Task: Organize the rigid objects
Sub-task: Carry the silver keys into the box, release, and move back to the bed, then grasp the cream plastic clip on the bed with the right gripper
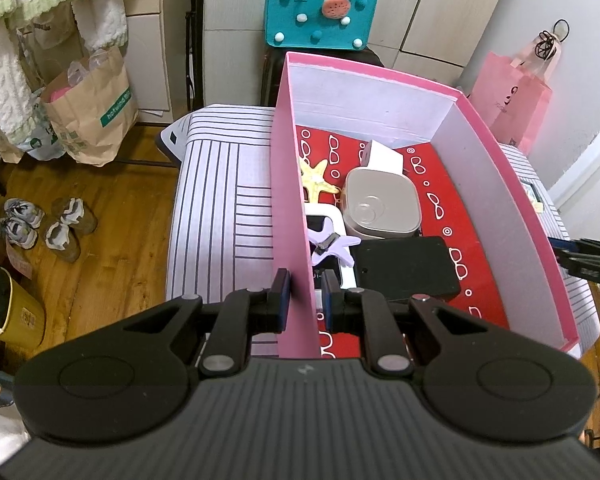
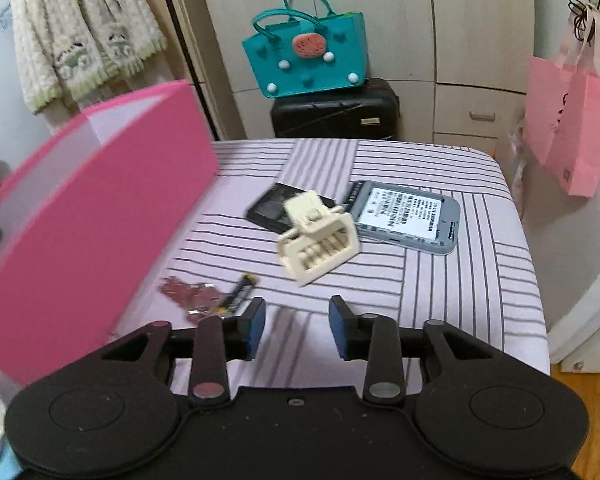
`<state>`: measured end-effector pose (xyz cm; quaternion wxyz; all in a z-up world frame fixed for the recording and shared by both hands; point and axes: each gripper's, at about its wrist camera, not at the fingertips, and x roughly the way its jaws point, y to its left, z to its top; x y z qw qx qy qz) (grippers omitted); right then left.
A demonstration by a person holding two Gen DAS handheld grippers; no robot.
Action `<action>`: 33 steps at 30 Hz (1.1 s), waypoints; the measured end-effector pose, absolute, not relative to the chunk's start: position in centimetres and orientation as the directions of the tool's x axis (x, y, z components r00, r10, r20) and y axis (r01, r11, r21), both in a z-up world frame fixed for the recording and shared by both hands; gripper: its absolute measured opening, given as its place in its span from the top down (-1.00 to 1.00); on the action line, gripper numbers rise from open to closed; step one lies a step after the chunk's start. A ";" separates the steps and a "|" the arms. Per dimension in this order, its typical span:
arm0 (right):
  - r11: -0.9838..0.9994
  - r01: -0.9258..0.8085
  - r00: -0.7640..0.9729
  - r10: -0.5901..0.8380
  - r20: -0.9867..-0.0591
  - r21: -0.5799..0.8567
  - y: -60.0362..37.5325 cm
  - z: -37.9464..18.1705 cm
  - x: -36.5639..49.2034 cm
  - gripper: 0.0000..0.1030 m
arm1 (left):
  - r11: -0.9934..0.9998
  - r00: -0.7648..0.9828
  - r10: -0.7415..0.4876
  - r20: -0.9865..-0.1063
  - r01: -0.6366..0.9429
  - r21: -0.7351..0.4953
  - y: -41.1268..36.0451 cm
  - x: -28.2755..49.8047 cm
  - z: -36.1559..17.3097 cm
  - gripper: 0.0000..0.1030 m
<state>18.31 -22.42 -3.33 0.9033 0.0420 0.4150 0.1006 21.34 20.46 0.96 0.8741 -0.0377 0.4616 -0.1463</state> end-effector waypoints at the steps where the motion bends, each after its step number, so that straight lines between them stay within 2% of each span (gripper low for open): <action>1: 0.975 -0.149 0.640 0.222 -0.736 0.164 -22.5 -3.5 18.7 0.06 | 0.954 0.531 -0.290 -0.796 0.222 -0.199 20.5 21.3 1.0 0.72; 2: 0.974 -0.148 0.650 0.226 -0.726 0.171 -22.5 -3.7 19.1 0.03 | 0.955 0.532 -0.289 -0.796 0.222 -0.198 20.5 21.3 1.0 0.72; 4: 0.969 -0.155 0.671 0.248 -0.699 0.194 -22.3 -3.8 19.7 -0.20 | 0.955 0.532 -0.287 -0.797 0.223 -0.196 20.4 21.3 1.0 0.72; 6: 0.967 -0.155 0.688 0.253 -0.680 0.203 -21.8 -4.1 20.3 -0.28 | 0.955 0.531 -0.288 -0.797 0.220 -0.199 20.4 21.3 1.0 0.72; 12: 0.976 -0.128 0.736 0.213 -0.642 0.177 -20.7 -5.0 21.4 -0.41 | 0.955 0.531 -0.289 -0.796 0.223 -0.197 20.4 21.4 1.0 0.72; 18: 0.988 -0.105 0.766 0.155 -0.624 0.117 -20.1 -5.1 20.9 -0.39 | 0.954 0.532 -0.290 -0.796 0.224 -0.199 20.5 21.3 1.0 0.72; 20: 0.989 -0.092 0.777 0.145 -0.613 0.117 -20.3 -4.9 20.6 -0.26 | 0.953 0.532 -0.293 -0.794 0.225 -0.201 20.5 21.3 1.0 0.72; 21: 0.990 -0.090 0.779 0.139 -0.611 0.112 -20.4 -4.8 20.4 0.14 | 0.953 0.532 -0.295 -0.794 0.226 -0.202 20.5 21.3 1.0 0.72; 23: 0.990 -0.120 0.768 0.143 -0.625 0.080 -20.4 -4.4 20.1 0.24 | 0.952 0.533 -0.297 -0.792 0.227 -0.205 20.6 21.3 0.9 0.72; 24: 0.988 -0.140 0.763 0.144 -0.630 0.056 -20.2 -4.1 19.9 0.48 | 0.952 0.534 -0.298 -0.792 0.226 -0.206 20.6 21.3 0.9 0.72; 28: 0.977 -0.181 0.776 0.210 -0.595 0.110 -20.0 -1.5 18.5 0.49 | 0.952 0.533 -0.299 -0.791 0.224 -0.208 20.6 21.3 0.9 0.72; 33: 0.962 -0.253 0.801 0.267 -0.536 0.101 -18.5 2.5 17.4 0.49 | 0.952 0.538 -0.300 -0.788 0.226 -0.209 20.7 21.3 0.9 0.72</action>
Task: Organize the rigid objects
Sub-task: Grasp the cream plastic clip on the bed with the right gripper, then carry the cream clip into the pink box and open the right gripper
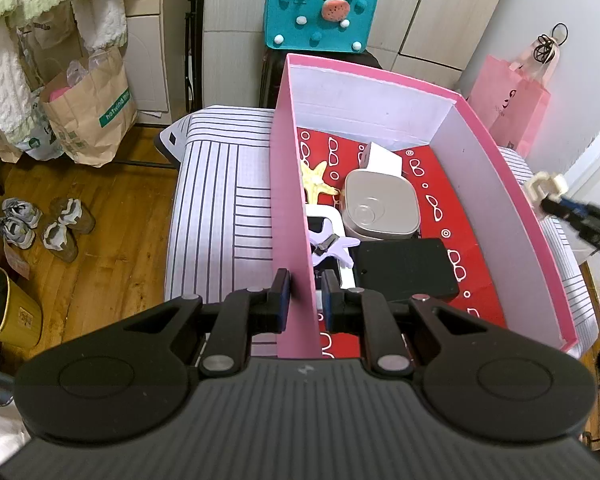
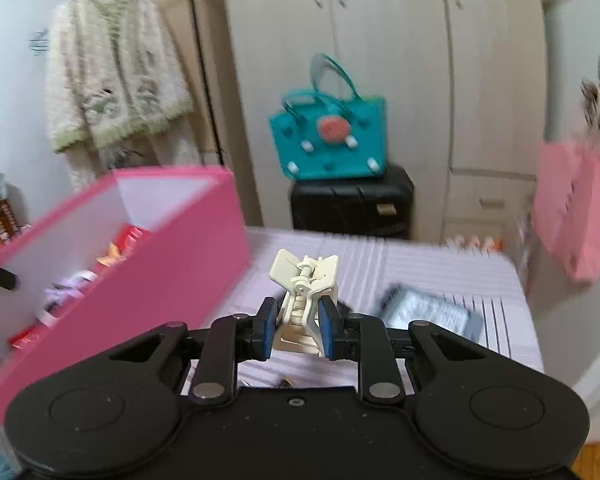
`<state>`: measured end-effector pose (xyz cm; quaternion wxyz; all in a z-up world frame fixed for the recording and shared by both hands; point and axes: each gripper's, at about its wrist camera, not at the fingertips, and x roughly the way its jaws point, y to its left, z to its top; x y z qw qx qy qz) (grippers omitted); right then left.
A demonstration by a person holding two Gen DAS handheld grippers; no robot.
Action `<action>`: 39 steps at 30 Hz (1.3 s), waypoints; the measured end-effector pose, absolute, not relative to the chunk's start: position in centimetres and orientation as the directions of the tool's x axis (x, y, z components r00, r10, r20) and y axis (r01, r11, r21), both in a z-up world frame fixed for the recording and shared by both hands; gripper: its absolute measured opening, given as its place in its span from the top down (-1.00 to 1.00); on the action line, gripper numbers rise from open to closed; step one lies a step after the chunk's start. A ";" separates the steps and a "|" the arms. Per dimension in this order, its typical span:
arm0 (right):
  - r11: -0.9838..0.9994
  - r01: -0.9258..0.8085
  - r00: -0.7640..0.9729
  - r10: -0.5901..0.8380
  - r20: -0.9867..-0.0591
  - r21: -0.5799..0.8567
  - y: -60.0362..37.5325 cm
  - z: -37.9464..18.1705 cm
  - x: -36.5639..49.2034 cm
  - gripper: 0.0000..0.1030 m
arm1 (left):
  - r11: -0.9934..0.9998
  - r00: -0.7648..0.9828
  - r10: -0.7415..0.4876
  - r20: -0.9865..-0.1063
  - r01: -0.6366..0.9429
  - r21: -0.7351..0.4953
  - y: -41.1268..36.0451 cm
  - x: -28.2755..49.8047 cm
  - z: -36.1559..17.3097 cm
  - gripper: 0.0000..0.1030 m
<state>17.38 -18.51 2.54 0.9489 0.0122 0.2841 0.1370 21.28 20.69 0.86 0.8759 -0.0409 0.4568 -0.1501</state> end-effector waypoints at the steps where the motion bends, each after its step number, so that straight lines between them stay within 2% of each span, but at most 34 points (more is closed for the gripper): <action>1: 0.954 -0.280 0.801 0.294 -0.522 0.108 -18.0 3.5 17.2 0.49 | 0.951 0.538 -0.301 -0.787 0.226 -0.209 20.7 21.2 0.8 0.72; 6: 0.886 -0.442 0.759 0.453 -0.468 0.142 -14.7 7.6 16.9 0.49 | 0.949 0.538 -0.307 -0.785 0.233 -0.212 20.8 21.2 0.9 0.72; 8: 0.858 -0.501 0.727 0.489 -0.482 0.114 -12.6 8.4 17.1 0.49 | 0.947 0.541 -0.316 -0.779 0.230 -0.225 21.1 21.2 0.8 0.72; 11: 0.838 -0.546 0.718 0.461 -0.522 -0.010 -8.9 8.0 17.2 0.49 | 0.945 0.540 -0.326 -0.776 0.220 -0.243 21.3 21.2 0.8 0.72; 18: 0.778 -0.598 0.656 0.335 -0.676 -0.194 -2.9 6.0 19.7 0.49 | 0.943 0.546 -0.331 -0.769 0.228 -0.244 21.4 20.9 0.7 0.72; 24: 0.787 -0.532 0.701 0.201 -0.685 -0.314 -1.9 5.0 21.2 0.51 | 0.936 0.546 -0.350 -0.761 0.232 -0.264 21.7 21.0 0.6 0.72; 26: 0.818 -0.472 0.736 0.160 -0.658 -0.329 -2.3 5.0 21.7 0.23 | 0.936 0.543 -0.351 -0.762 0.234 -0.265 21.7 21.0 0.7 0.72; 34: 0.901 -0.427 0.752 0.306 -0.584 -0.077 -7.9 8.4 19.7 0.21 | 0.935 0.542 -0.352 -0.763 0.238 -0.262 21.7 21.1 0.7 0.72; 39: 0.919 -0.378 0.710 0.365 -0.602 0.112 -13.1 9.5 18.6 0.19 | 0.937 0.544 -0.346 -0.765 0.240 -0.254 21.5 21.0 0.7 0.72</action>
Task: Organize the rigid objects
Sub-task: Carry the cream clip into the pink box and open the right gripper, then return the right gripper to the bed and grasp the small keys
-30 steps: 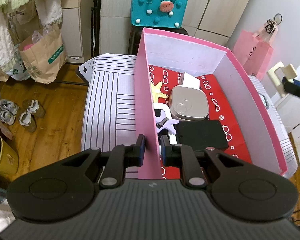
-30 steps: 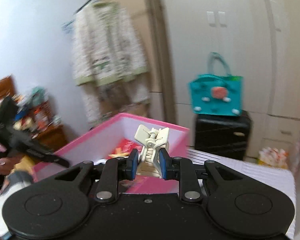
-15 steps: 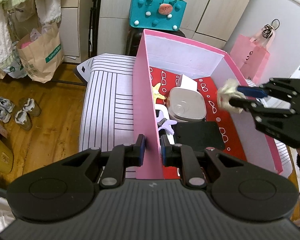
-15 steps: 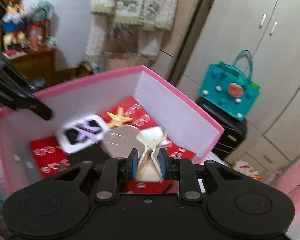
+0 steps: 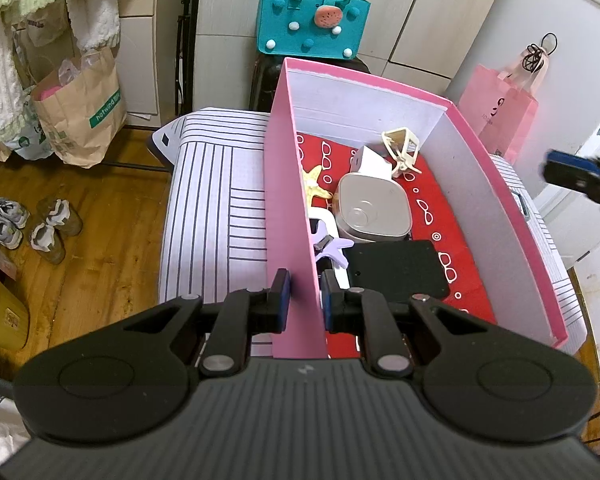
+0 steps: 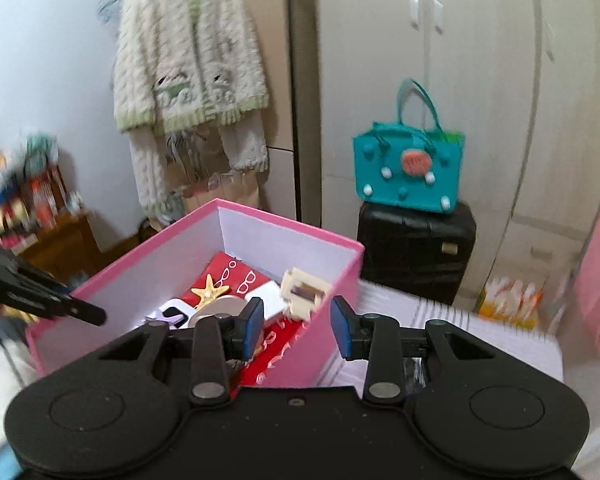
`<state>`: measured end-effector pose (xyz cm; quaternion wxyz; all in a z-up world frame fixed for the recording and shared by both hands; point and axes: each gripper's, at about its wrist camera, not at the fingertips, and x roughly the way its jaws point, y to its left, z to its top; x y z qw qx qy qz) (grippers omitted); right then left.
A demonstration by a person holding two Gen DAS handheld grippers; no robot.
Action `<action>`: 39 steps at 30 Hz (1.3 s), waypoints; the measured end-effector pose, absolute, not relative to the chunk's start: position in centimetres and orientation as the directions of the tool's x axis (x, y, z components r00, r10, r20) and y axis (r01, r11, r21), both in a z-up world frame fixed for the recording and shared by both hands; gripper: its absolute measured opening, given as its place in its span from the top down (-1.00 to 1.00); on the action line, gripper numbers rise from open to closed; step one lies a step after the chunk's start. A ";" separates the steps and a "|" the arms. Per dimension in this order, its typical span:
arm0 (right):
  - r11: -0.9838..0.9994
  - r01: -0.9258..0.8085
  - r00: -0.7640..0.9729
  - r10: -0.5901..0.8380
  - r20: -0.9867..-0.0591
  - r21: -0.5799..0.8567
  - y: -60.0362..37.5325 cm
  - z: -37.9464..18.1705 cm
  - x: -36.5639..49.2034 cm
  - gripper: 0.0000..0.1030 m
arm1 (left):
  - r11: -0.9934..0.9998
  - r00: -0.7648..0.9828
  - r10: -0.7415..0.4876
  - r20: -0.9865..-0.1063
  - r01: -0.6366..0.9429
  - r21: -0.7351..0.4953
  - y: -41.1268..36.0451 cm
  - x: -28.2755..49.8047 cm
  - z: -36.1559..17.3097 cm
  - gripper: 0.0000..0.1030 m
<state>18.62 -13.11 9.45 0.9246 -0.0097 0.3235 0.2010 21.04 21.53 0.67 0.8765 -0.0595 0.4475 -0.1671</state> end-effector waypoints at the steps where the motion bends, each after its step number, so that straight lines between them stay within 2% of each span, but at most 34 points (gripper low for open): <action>1: 0.919 -0.367 0.698 0.374 -0.610 0.143 -14.0 9.3 18.6 0.19 | 0.937 0.544 -0.347 -0.764 0.240 -0.254 21.5 21.0 0.7 0.72; 5: 0.921 -0.319 0.641 0.385 -0.664 0.225 -17.0 7.5 18.8 0.15 | 0.937 0.544 -0.346 -0.764 0.239 -0.254 21.5 21.0 0.7 0.72; 11: 0.927 -0.214 0.546 0.376 -0.749 0.309 -19.7 1.5 18.8 0.10 | 0.940 0.544 -0.338 -0.768 0.236 -0.246 21.4 21.0 0.8 0.72; 16: 0.911 -0.178 0.536 0.407 -0.740 0.372 -20.4 -2.1 18.3 0.09 | 0.942 0.543 -0.332 -0.771 0.231 -0.243 21.4 21.0 0.8 0.72; 26: 0.895 -0.389 0.568 0.418 -0.709 0.217 -15.3 -2.4 17.8 0.10 | 0.946 0.541 -0.322 -0.777 0.220 -0.238 21.2 21.0 0.9 0.72; 30: 0.921 -0.388 0.608 0.280 -0.743 0.029 -13.4 -3.2 18.0 0.11 | 0.945 0.541 -0.324 -0.776 0.218 -0.242 21.3 21.0 0.9 0.72; 33: 0.926 -0.376 0.628 0.223 -0.745 -0.041 -12.9 -4.1 18.4 0.11 | 0.945 0.541 -0.324 -0.776 0.219 -0.243 21.3 21.0 0.9 0.72; 35: 0.928 -0.370 0.636 0.230 -0.737 -0.030 -13.3 -4.1 18.7 0.21 | 0.945 0.541 -0.323 -0.776 0.219 -0.241 21.3 21.0 0.8 0.72; 36: 0.934 -0.357 0.644 0.220 -0.732 -0.033 -13.5 -4.0 18.9 0.44 | 0.945 0.542 -0.324 -0.776 0.218 -0.242 21.3 21.0 0.8 0.72; 37: 0.935 -0.353 0.647 0.221 -0.730 -0.029 -13.7 -3.9 19.0 0.56 | 0.945 0.541 -0.324 -0.776 0.218 -0.243 21.3 21.0 0.8 0.72; 38: 0.936 -0.351 0.645 0.237 -0.727 -0.007 -14.0 -3.8 19.3 0.59 | 0.945 0.541 -0.325 -0.775 0.218 -0.244 21.3 21.0 0.8 0.72; 39: 0.938 -0.346 0.650 0.250 -0.718 0.013 -14.1 -3.7 19.3 0.79 | 0.945 0.542 -0.326 -0.775 0.218 -0.245 21.3 21.0 0.8 0.72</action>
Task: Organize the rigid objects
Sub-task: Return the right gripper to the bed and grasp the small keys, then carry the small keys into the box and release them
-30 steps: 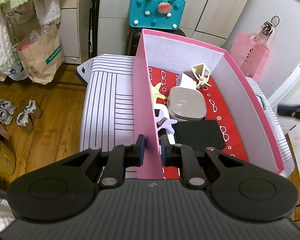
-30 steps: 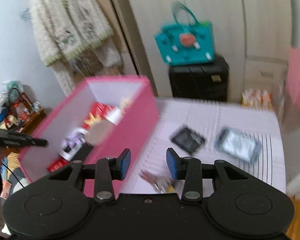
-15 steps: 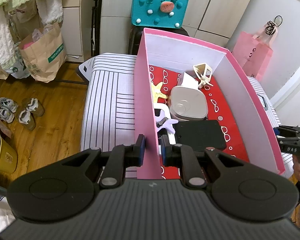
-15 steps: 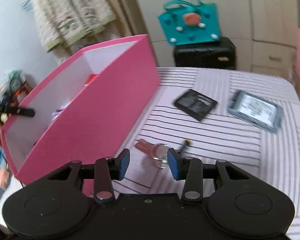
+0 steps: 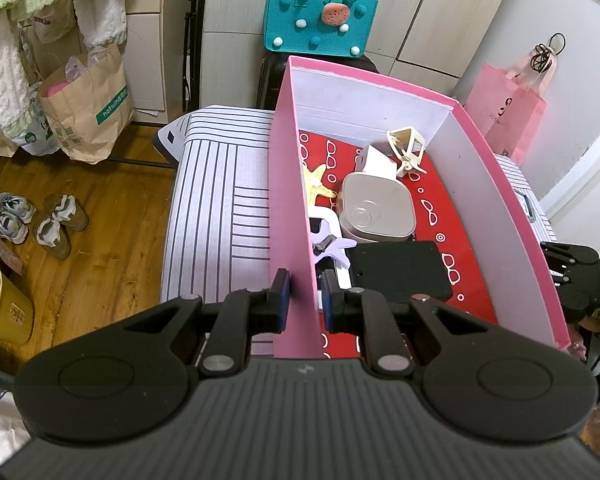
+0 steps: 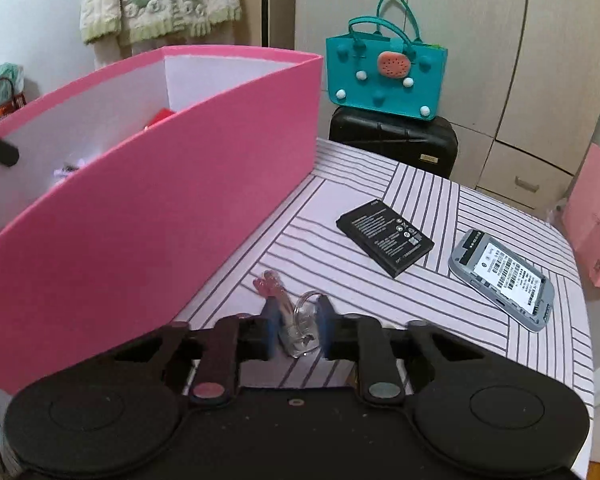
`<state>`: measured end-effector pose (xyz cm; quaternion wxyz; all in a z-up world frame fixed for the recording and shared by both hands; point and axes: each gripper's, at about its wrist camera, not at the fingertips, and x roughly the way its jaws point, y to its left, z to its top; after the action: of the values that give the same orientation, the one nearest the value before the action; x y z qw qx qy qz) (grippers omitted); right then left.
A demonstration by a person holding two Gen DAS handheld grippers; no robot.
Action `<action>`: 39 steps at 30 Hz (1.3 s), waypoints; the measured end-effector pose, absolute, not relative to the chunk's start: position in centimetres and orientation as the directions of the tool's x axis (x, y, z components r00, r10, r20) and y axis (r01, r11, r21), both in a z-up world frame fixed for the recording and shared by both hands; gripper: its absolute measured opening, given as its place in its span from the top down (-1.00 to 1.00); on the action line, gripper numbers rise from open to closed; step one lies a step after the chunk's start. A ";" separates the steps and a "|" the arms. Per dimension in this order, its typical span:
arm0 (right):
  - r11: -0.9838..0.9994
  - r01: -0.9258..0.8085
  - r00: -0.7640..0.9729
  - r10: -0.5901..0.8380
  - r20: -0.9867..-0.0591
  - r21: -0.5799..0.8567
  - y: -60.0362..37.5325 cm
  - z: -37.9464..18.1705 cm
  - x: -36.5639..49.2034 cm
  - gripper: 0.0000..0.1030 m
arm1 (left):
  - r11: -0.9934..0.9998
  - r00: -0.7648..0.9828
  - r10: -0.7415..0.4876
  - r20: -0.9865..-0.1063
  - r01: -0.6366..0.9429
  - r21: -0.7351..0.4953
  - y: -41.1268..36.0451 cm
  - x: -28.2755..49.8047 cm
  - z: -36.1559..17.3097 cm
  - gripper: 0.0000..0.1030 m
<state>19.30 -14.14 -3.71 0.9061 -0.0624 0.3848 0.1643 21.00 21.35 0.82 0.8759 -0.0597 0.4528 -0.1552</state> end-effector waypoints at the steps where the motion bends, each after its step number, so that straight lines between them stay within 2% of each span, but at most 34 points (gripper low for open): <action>1: 0.940 -0.339 0.653 0.260 -0.711 0.032 -14.4 -3.6 19.4 0.83 | 0.945 0.542 -0.325 -0.775 0.218 -0.244 21.3 21.0 0.8 0.72; 4: 0.943 -0.316 0.652 0.294 -0.699 0.103 -15.3 -3.5 19.8 0.91 | 0.945 0.542 -0.325 -0.775 0.217 -0.244 21.3 21.0 0.8 0.72; 15: 0.898 -0.273 0.629 0.437 -0.643 0.344 -17.8 -3.0 20.8 0.91 | 0.945 0.541 -0.327 -0.775 0.216 -0.247 21.4 21.1 0.8 0.72; 28: 0.888 -0.326 0.653 0.459 -0.602 0.323 -16.9 0.7 19.8 0.91 | 0.944 0.543 -0.329 -0.772 0.217 -0.249 21.4 21.1 0.8 0.72; 39: 0.871 -0.430 0.715 0.489 -0.500 0.236 -15.9 9.5 19.0 0.91 | 0.944 0.547 -0.328 -0.770 0.216 -0.249 21.3 21.0 0.7 0.72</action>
<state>19.00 -15.86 9.47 0.9245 0.0514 0.2844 0.2486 21.02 21.33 0.69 0.8774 -0.0622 0.4497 -0.1550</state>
